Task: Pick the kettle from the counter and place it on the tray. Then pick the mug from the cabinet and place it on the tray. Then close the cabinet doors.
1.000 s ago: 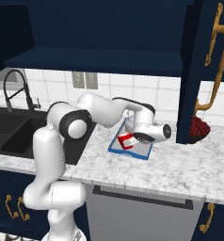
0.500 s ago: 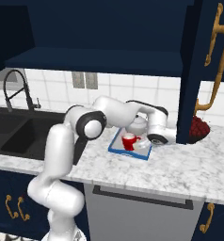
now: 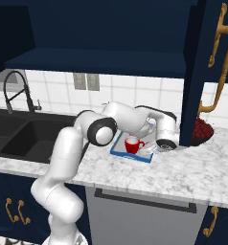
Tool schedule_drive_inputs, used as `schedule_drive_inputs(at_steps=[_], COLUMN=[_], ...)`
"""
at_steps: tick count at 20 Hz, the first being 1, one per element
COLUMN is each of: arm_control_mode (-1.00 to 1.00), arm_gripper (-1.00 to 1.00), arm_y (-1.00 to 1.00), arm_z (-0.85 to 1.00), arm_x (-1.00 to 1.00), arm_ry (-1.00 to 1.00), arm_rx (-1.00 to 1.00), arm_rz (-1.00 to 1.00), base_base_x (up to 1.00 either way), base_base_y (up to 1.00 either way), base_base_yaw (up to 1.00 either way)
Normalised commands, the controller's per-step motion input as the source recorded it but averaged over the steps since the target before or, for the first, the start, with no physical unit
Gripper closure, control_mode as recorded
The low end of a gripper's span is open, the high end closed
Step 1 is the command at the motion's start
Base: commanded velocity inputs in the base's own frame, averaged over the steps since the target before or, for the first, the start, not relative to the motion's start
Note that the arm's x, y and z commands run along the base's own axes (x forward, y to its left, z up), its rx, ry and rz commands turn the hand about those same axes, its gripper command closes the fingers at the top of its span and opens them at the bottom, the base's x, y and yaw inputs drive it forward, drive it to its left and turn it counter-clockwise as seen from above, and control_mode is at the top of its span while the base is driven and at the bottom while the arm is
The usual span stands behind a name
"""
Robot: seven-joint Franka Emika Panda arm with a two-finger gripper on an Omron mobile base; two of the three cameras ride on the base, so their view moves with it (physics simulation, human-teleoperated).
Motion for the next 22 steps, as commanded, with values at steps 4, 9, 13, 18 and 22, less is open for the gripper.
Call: schedule_drive_inputs(at_steps=[4,9,13,18,22], arm_control_mode=[-1.00,-1.00,-1.00,-1.00,-1.00], arm_gripper=[-1.00,-1.00,-1.00,-1.00,-1.00], arm_y=[0.02,-0.01,0.01,0.05,0.04], arm_z=[0.03,0.09,0.27,0.35,0.33], arm_x=[-0.10,-0.35,-0.29,-0.35,-0.49], arm_ry=[-0.02,-0.04,-0.06,-0.07,-0.13], arm_rx=[0.00,-0.01,-0.02,-0.03,-0.05], arm_rz=[0.00,0.00,0.00,-0.05,-0.13], base_base_x=[0.00,0.00,0.00,0.00,0.00], base_base_y=[0.00,0.00,0.00,0.00,0.00], base_base_yaw=[0.00,0.00,0.00,0.00,0.00])
